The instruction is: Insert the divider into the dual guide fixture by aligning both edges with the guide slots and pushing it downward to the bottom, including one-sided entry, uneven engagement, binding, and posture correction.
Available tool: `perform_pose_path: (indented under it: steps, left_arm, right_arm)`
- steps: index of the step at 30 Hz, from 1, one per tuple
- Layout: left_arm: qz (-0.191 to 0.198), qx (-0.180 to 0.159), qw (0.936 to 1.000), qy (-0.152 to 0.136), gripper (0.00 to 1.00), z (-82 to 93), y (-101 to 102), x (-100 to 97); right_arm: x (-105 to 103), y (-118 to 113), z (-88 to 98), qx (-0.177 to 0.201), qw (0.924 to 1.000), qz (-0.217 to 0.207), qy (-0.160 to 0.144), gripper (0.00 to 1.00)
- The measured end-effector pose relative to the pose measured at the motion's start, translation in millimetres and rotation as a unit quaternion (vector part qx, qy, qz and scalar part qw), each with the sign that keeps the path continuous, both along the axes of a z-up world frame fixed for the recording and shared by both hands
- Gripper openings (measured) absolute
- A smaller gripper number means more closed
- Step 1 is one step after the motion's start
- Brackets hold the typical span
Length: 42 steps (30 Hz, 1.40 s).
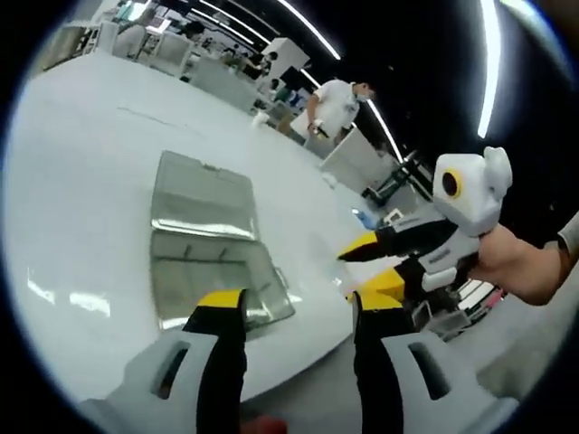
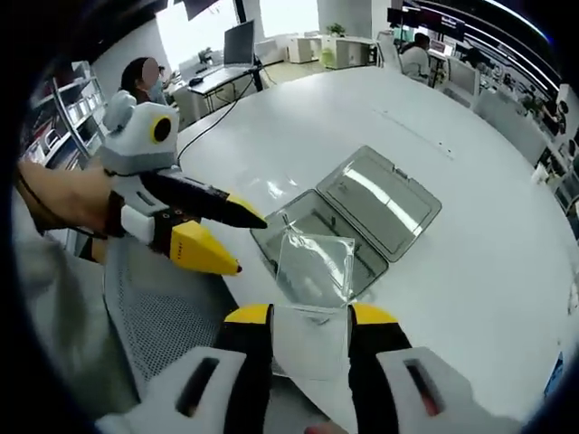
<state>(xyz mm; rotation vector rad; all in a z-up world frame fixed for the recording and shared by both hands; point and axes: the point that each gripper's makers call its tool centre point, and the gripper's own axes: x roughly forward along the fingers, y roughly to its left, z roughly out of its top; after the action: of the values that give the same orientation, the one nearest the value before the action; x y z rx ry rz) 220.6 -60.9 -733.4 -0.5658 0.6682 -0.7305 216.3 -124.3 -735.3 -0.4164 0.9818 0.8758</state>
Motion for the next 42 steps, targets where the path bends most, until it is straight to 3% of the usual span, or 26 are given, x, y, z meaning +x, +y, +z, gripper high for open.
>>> perform_pose_path:
  steps: [5,19,32,42]
  left_arm:
    - [0.005,0.0,1.0,-0.002,0.41,1.2,-1,1.5]
    - [0.028,-0.043,0.9986,0.012,0.29,4.5,0,4.8]
    - [0.058,-0.104,0.9923,0.033,0.2,13.5,-5,9.9]
    - [0.072,-0.126,0.9885,0.044,0.15,14.4,-4,11.3]
  right_arm:
    - [-1,7,4.7,0.007,1.0,0.005,-0.002,0.28]
    - [-1,23,13.0,0.019,0.9995,0.023,-0.013,0.28]
    - [-1,28,16.1,0.027,0.9993,0.023,-0.013,0.28]
    - [-1,29,18.5,0.03,0.9992,0.022,-0.014,0.28]
